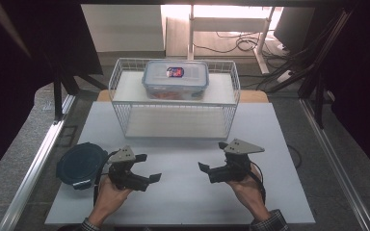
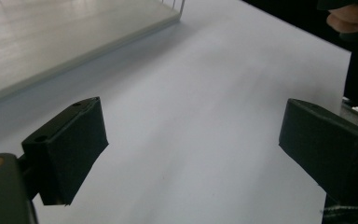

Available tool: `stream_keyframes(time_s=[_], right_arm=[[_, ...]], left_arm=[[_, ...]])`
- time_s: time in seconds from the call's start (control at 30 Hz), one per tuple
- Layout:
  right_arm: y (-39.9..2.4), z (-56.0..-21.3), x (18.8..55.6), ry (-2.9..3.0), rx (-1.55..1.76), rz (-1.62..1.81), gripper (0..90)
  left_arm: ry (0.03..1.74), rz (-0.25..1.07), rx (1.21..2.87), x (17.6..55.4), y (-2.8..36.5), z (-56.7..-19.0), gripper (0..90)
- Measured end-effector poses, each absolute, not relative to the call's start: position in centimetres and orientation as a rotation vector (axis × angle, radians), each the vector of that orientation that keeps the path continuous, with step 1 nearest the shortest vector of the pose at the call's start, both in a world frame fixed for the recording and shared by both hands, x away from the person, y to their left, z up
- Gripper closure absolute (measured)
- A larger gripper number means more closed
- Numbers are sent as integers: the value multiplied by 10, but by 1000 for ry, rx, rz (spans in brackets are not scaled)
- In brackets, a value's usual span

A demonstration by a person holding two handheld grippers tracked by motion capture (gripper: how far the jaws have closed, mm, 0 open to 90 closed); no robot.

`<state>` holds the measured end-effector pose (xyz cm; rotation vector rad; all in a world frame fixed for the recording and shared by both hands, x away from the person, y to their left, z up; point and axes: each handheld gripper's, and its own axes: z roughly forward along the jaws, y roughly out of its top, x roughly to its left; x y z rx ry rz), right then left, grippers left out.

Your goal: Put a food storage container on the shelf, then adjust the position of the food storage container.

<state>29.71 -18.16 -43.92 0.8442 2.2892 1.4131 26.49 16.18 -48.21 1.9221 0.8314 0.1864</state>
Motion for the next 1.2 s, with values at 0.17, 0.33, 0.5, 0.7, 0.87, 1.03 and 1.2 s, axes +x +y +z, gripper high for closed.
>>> stream_keyframes(time_s=[0.17, 0.33, 0.5, 0.7, 0.87, 1.03, 1.2], right_arm=[[-185, -454, 286, 2320, 844, 1375, 1], [-191, -468, 277, 2338, 846, 1342, 2], [-192, -477, 271, 2345, 833, 1318, 2], [-193, -488, 266, 2374, 821, 1267, 2], [-195, -493, 266, 2388, 837, 1254, 2], [-194, -495, 268, 2393, 840, 1242, 2], [-191, -498, 268, 2403, 840, 1221, 3]], left_arm=[[839, 222, 1910, 255, 164, -493, 73], [834, 248, 1915, 245, 165, -500, 73], [843, 256, 1940, 238, 165, -511, 73], [851, 245, 1998, 239, 162, -523, 70], [880, 217, 1986, 242, 161, -523, 58], [911, 205, 1943, 249, 165, -513, 51], [938, 274, 1958, 263, 176, -495, 231]])
